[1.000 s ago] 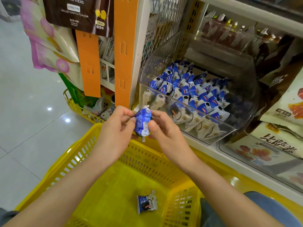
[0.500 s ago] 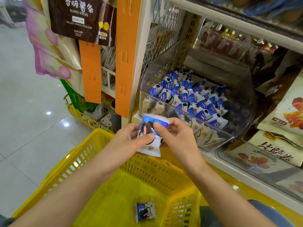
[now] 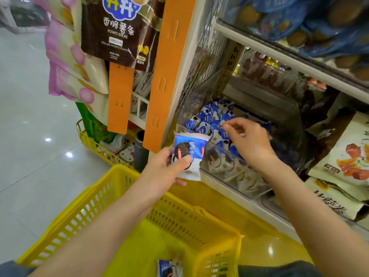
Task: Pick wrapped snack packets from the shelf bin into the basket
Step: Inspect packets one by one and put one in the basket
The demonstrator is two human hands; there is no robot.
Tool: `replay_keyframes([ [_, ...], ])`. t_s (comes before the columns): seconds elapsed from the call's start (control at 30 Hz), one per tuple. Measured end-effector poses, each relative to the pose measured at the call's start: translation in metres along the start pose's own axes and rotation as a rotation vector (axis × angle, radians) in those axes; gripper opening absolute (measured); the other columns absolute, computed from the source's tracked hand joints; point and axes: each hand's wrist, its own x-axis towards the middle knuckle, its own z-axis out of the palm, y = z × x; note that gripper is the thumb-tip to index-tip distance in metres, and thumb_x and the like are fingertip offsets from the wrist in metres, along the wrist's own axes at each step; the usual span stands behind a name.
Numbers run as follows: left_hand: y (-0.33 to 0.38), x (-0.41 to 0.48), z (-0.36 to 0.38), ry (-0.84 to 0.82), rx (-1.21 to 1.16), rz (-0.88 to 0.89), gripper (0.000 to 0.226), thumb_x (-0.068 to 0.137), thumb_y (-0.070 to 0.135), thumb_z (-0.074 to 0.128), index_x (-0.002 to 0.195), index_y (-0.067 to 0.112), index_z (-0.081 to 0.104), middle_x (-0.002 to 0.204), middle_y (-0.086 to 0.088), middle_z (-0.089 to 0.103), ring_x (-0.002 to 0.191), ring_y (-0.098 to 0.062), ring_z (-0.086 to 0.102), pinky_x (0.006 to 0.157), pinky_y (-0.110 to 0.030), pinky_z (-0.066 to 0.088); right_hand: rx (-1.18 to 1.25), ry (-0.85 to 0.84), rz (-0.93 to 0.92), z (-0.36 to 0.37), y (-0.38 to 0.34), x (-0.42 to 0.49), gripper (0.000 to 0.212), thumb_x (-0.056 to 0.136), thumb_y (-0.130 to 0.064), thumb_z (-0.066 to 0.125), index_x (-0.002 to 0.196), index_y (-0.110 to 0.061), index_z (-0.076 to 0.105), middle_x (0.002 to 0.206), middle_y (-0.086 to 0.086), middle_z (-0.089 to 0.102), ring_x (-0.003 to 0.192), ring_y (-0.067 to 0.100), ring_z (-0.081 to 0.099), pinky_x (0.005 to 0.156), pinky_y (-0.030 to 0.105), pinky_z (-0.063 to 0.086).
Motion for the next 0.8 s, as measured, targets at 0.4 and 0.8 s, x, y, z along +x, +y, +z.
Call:
replay_keyframes([
  [0.4, 0.004, 0.001, -0.001, 0.046, -0.146, -0.051, 0.023, 0.09, 0.027, 0.055, 0.109, 0.016, 0.059, 0.095, 0.003, 0.067, 0.068, -0.005, 0.067, 0.053, -0.018, 0.053, -0.035, -0.159, 0.141, 0.004, 0.009, 0.028, 0.012, 0.088, -0.02, 0.062, 0.081, -0.011, 0.067, 0.07, 0.0, 0.064, 0.062, 0.003, 0.059, 0.076, 0.03, 0.054],
  [0.8, 0.015, -0.003, 0.007, 0.03, -0.498, -0.128, 0.035, 0.097, 0.036, 0.037, 0.118, 0.015, 0.055, 0.098, -0.006, 0.071, 0.079, -0.017, 0.07, 0.066, -0.035, 0.058, 0.452, -0.219, 0.243, -0.032, -0.056, -0.032, 0.01, 0.09, -0.016, 0.057, 0.083, -0.009, 0.06, 0.068, 0.002, 0.068, 0.061, 0.006, 0.068, 0.048, 0.017, 0.052],
])
